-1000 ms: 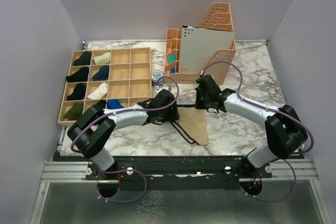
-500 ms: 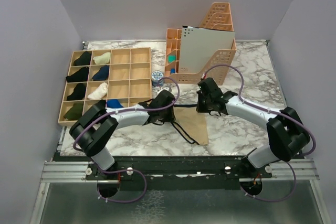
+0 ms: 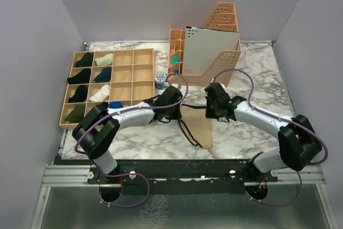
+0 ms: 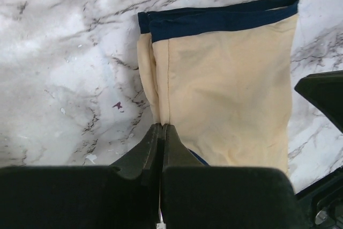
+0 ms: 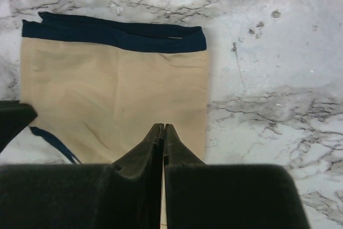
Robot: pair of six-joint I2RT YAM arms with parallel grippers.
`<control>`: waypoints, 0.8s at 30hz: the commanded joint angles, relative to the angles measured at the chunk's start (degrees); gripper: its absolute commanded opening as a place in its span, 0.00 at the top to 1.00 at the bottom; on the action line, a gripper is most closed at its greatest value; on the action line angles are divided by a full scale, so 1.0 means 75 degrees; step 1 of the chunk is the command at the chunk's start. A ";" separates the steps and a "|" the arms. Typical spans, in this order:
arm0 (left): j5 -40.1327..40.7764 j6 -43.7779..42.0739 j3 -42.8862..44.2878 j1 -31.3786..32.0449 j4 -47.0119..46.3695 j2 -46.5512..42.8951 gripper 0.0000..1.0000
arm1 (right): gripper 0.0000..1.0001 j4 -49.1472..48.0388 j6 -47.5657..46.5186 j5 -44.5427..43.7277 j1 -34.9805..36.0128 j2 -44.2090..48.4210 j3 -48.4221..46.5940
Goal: Roll the underwear
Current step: Fold the underwear at the center of the board.
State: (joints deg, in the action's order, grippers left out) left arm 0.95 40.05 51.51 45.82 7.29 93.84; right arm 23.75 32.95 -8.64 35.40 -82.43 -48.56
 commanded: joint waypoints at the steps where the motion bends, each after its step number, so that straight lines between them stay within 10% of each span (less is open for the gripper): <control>1: -0.0021 -0.0593 0.0606 -0.0004 0.0628 -0.0123 1.00 | 0.94 0.0407 0.0443 -0.0697 -0.0030 0.0294 0.0342; 24: -0.0213 -0.1026 0.1851 0.0336 0.1332 0.0447 1.00 | 0.97 -0.3517 0.1964 0.2255 -0.0524 -0.1199 0.1140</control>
State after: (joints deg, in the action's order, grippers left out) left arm 0.89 33.21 63.59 47.92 16.45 97.43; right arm 5.58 43.46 3.20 32.01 -88.29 -42.24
